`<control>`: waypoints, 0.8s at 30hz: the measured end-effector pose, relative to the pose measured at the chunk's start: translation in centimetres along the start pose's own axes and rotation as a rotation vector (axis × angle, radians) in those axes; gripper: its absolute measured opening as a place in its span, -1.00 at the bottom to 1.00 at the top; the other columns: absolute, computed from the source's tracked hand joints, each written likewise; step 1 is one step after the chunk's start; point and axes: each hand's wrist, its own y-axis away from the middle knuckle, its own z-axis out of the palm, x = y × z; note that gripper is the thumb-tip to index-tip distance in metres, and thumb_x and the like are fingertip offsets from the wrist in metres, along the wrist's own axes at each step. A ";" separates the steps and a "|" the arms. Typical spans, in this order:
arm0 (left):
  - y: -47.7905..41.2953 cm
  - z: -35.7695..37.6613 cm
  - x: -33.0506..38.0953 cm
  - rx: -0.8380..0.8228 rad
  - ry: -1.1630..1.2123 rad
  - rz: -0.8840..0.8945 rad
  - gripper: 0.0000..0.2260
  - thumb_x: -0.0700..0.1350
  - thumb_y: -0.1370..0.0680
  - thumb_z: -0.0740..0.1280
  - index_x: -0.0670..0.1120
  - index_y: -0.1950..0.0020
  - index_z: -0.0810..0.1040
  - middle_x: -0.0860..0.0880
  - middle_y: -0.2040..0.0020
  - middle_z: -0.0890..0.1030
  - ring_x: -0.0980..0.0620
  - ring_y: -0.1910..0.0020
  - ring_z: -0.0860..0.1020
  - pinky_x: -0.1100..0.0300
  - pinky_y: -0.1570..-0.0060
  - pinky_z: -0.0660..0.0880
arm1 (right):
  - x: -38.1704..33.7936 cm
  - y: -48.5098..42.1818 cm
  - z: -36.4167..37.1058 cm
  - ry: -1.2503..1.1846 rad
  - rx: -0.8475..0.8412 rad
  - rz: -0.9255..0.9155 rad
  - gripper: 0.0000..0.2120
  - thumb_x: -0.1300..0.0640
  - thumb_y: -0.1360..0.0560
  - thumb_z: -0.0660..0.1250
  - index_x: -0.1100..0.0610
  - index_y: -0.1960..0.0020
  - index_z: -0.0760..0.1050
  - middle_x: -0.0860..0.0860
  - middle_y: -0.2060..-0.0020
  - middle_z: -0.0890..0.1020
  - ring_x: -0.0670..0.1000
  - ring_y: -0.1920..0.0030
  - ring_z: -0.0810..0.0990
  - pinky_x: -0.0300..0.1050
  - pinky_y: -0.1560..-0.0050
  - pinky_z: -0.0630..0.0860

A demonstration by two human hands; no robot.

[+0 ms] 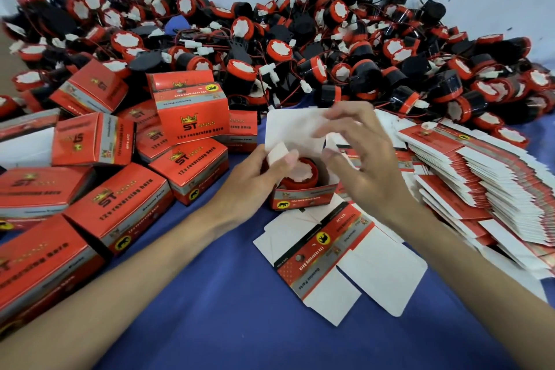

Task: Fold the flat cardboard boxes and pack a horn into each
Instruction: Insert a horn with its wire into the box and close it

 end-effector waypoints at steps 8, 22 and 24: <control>-0.2 0.4 -0.1 0.124 -0.092 0.151 -0.72 -0.08 -0.53 0.39 0.12 -0.22 0.51 0.23 -0.11 0.60 0.35 -0.08 0.52 0.48 0.02 0.45 | 1.0 3.0 0.3 -0.082 -0.126 0.084 -0.74 0.30 -0.48 0.21 0.19 -0.05 0.63 0.00 0.00 0.68 -0.07 -0.04 0.63 -0.23 -0.05 0.52; 0.7 -1.0 -0.4 -0.013 -0.625 0.518 -0.42 0.24 -0.46 0.26 -0.12 -0.34 0.47 0.00 -0.29 0.54 0.09 -0.26 0.49 0.15 -0.24 0.43 | 1.1 3.2 0.9 -0.294 -0.122 0.392 -0.73 -0.13 -0.40 0.29 -0.18 -0.09 0.53 -0.32 0.12 0.62 -0.30 0.07 0.61 -0.43 0.11 0.48; 0.4 -1.2 -0.3 -0.013 -0.664 0.533 -0.42 0.23 -0.48 0.24 -0.12 -0.35 0.47 -0.01 -0.29 0.54 0.07 -0.26 0.49 0.12 -0.23 0.44 | 1.0 3.2 1.0 -0.241 -0.076 0.371 -0.70 -0.12 -0.40 0.30 -0.14 -0.13 0.52 -0.37 0.13 0.59 -0.38 0.08 0.58 -0.51 0.13 0.44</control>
